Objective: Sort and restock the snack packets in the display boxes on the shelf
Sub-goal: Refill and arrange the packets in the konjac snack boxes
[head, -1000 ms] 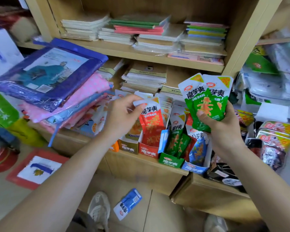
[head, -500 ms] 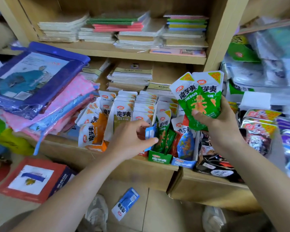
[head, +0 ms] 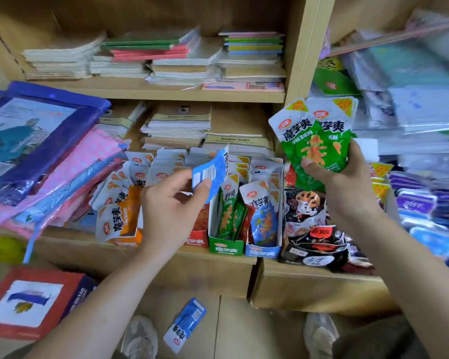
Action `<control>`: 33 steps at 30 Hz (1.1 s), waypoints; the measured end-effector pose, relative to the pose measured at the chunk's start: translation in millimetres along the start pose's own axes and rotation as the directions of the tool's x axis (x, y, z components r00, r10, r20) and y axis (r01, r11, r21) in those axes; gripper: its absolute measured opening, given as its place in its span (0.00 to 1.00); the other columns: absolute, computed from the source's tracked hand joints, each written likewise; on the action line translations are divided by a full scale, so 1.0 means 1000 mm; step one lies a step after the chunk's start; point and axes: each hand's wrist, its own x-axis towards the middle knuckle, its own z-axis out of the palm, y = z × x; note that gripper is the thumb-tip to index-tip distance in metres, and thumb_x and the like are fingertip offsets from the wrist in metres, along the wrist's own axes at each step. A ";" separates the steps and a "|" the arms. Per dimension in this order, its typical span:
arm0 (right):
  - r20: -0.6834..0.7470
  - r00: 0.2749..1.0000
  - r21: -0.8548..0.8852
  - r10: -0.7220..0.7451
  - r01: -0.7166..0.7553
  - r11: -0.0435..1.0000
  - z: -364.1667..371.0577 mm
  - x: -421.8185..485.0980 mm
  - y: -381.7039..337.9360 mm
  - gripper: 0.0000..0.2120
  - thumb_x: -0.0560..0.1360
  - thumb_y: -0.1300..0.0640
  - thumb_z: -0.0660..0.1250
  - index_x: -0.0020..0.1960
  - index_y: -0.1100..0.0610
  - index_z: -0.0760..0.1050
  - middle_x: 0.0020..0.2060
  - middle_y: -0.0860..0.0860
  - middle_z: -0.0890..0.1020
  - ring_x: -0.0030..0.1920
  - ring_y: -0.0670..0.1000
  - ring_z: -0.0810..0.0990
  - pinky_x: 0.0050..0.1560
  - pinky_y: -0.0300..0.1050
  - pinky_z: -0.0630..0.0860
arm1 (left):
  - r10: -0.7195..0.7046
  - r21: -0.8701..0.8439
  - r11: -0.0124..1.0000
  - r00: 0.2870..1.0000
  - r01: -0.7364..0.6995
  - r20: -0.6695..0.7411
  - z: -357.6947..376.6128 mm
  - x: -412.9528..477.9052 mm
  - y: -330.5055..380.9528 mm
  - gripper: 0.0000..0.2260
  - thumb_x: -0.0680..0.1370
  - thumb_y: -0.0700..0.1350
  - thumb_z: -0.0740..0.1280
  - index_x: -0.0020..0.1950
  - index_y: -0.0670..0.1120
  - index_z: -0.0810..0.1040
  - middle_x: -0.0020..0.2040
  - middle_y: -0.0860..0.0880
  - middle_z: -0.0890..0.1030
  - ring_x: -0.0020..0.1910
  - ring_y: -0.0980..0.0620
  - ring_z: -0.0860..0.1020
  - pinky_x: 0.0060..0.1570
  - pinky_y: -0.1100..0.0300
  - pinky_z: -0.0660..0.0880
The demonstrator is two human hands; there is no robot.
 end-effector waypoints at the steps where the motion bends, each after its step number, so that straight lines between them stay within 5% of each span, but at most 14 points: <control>1: -0.002 1.000 0.025 0.017 -0.017 1.000 -0.004 0.000 0.001 0.24 0.74 0.66 0.74 0.68 0.58 0.71 0.58 0.53 0.84 0.57 0.53 0.84 0.57 0.54 0.82 | 0.005 -0.007 1.000 1.000 -0.005 -0.016 0.005 -0.001 0.001 0.04 0.78 0.41 0.71 0.50 0.43 0.85 0.46 0.56 0.86 0.44 0.58 0.85 0.35 0.47 0.81; 6: 0.023 0.995 0.092 0.102 -0.104 0.990 -0.005 -0.010 0.006 0.22 0.74 0.68 0.73 0.66 0.57 0.74 0.56 0.52 0.85 0.56 0.55 0.85 0.54 0.53 0.80 | -0.011 -0.143 0.990 0.993 -0.006 -0.119 0.025 -0.002 0.014 0.10 0.78 0.38 0.71 0.51 0.53 0.77 0.47 0.58 0.84 0.47 0.61 0.84 0.37 0.66 0.78; 9: 0.089 0.983 0.107 0.161 -0.170 0.980 0.004 -0.020 0.007 0.20 0.76 0.68 0.72 0.64 0.54 0.74 0.56 0.51 0.85 0.55 0.51 0.85 0.50 0.48 0.79 | 0.058 -0.122 0.990 0.997 -0.064 -0.054 0.035 -0.005 0.019 0.11 0.78 0.40 0.70 0.51 0.57 0.75 0.48 0.62 0.83 0.41 0.58 0.83 0.35 0.67 0.74; 11: 0.166 0.960 0.149 0.226 -0.251 0.956 0.010 -0.027 0.005 0.18 0.77 0.66 0.70 0.63 0.52 0.74 0.56 0.51 0.85 0.56 0.53 0.85 0.50 0.51 0.81 | 0.121 -0.078 0.990 0.991 -0.116 0.064 0.043 -0.009 0.020 0.09 0.79 0.39 0.70 0.49 0.54 0.75 0.58 0.66 0.82 0.35 0.56 0.81 0.31 0.63 0.72; 15: 0.261 0.909 0.278 0.324 -0.392 0.877 0.018 -0.034 -0.003 0.14 0.79 0.56 0.67 0.64 0.55 0.75 0.55 0.54 0.86 0.53 0.54 0.86 0.53 0.59 0.83 | 0.277 -0.022 0.958 0.901 -0.286 0.333 0.059 -0.016 0.015 0.06 0.80 0.43 0.68 0.55 0.46 0.82 0.69 0.53 0.78 0.66 0.60 0.77 0.64 0.59 0.75; 18: 0.269 0.900 0.289 0.343 -0.415 0.863 0.017 -0.032 -0.007 0.19 0.74 0.50 0.70 0.63 0.55 0.76 0.53 0.53 0.86 0.52 0.54 0.86 0.52 0.57 0.82 | 0.338 -0.029 0.930 0.817 -0.367 0.467 0.064 -0.014 0.012 0.08 0.80 0.41 0.69 0.58 0.44 0.83 0.71 0.51 0.76 0.72 0.59 0.72 0.70 0.54 0.72; 23: 0.186 0.930 0.219 0.317 -0.354 0.909 0.008 -0.024 0.005 0.27 0.65 0.64 0.77 0.63 0.62 0.75 0.50 0.59 0.85 0.54 0.62 0.85 0.49 0.57 0.82 | 0.342 -0.130 0.934 0.724 -0.334 0.599 0.064 -0.012 0.016 0.16 0.77 0.37 0.72 0.65 0.44 0.82 0.73 0.50 0.74 0.75 0.60 0.67 0.74 0.59 0.66; 25: 0.165 0.941 0.197 0.294 -0.324 0.925 0.008 -0.023 0.007 0.25 0.67 0.72 0.75 0.62 0.63 0.75 0.53 0.61 0.85 0.53 0.63 0.85 0.50 0.58 0.81 | 0.292 -0.178 0.956 0.741 -0.232 0.604 0.058 -0.014 0.018 0.19 0.75 0.34 0.72 0.65 0.43 0.82 0.71 0.50 0.76 0.73 0.58 0.70 0.72 0.58 0.69; 28: 0.125 0.948 0.195 0.292 -0.311 0.930 0.008 -0.022 0.009 0.24 0.69 0.75 0.73 0.63 0.62 0.75 0.53 0.59 0.86 0.51 0.61 0.86 0.45 0.55 0.82 | 0.177 -0.228 0.971 0.866 -0.076 0.468 0.041 -0.013 0.012 0.17 0.72 0.32 0.72 0.60 0.43 0.84 0.62 0.50 0.83 0.65 0.54 0.79 0.63 0.54 0.78; 31: 0.075 0.961 0.169 0.265 -0.274 0.947 0.003 -0.016 0.011 0.24 0.70 0.74 0.73 0.63 0.61 0.74 0.54 0.57 0.86 0.52 0.61 0.86 0.47 0.57 0.83 | 0.115 0.053 0.990 0.970 -0.129 0.216 0.027 -0.014 -0.002 0.15 0.71 0.47 0.73 0.58 0.50 0.84 0.53 0.57 0.85 0.50 0.59 0.83 0.49 0.56 0.82; 33: 0.048 0.966 0.158 0.255 -0.260 0.953 -0.001 -0.013 0.011 0.24 0.70 0.73 0.74 0.63 0.60 0.74 0.53 0.56 0.86 0.52 0.60 0.86 0.50 0.61 0.83 | -0.041 0.238 0.971 0.958 -0.029 0.284 0.028 -0.019 -0.003 0.29 0.69 0.59 0.75 0.69 0.55 0.77 0.57 0.61 0.82 0.49 0.66 0.81 0.48 0.64 0.82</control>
